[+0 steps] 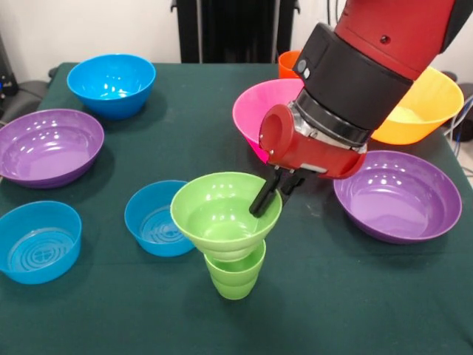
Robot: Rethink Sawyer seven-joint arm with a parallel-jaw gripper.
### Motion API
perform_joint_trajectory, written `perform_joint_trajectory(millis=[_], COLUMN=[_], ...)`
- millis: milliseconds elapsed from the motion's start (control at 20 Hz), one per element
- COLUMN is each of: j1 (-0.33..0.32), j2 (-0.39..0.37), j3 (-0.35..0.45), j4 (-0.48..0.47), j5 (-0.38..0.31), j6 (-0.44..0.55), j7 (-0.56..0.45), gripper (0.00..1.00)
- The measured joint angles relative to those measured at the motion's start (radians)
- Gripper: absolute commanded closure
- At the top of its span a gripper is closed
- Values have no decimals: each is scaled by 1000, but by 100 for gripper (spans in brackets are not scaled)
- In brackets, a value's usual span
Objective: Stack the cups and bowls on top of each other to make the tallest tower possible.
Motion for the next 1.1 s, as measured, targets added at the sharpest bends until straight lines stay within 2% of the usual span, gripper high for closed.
perform_joint_trajectory(millis=[700,1100], j1=[0,0], j2=[56,63], j3=[-3,-5], j4=[0,0], j5=[0,0], j6=[-15,-15], j7=[0,0], gripper=[100,100])
